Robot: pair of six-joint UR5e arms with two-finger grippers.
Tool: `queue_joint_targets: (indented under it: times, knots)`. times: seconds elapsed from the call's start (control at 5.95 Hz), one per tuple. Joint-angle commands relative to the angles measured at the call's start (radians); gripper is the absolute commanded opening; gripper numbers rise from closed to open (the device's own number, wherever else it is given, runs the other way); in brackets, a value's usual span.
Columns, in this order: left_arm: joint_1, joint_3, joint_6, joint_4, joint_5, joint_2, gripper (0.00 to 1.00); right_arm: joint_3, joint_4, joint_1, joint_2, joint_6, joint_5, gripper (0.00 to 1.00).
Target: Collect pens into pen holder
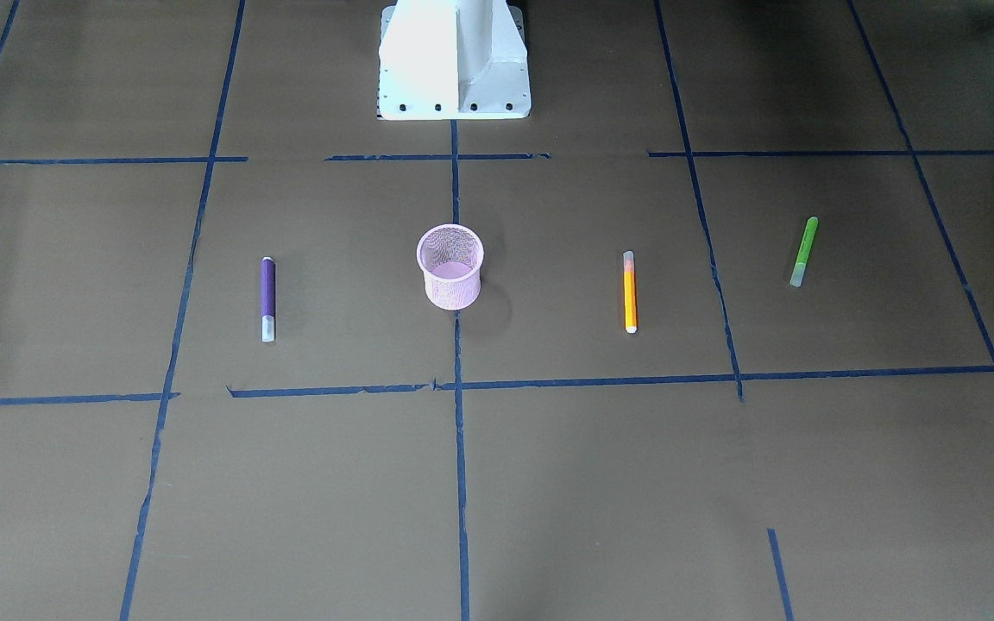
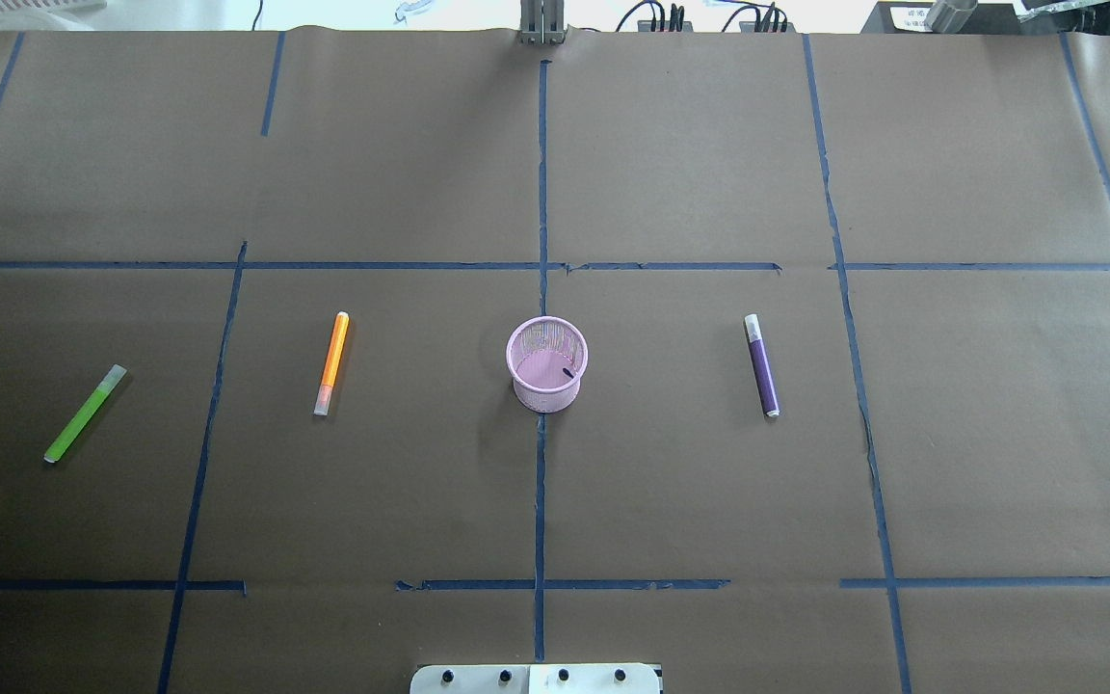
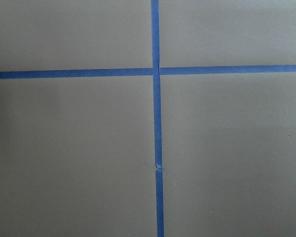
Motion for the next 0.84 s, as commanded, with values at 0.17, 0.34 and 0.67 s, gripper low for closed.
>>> queue_joint_targets:
  times: [0.17, 0.34, 0.67]
  knots:
    - [0.002, -0.002, -0.002, 0.000, 0.001, -0.007, 1.00, 0.008, -0.009, 0.000, 0.001, 0.004, 0.003, 1.00]
    - [0.000, -0.002, -0.002, 0.000, 0.001, -0.005, 1.00, 0.008, -0.008, 0.000, -0.003, 0.004, 0.003, 1.00]
    - [0.000, -0.013, 0.004, -0.015, 0.005, -0.001, 1.00, 0.007, -0.001, 0.000, -0.014, 0.004, 0.001, 1.00]
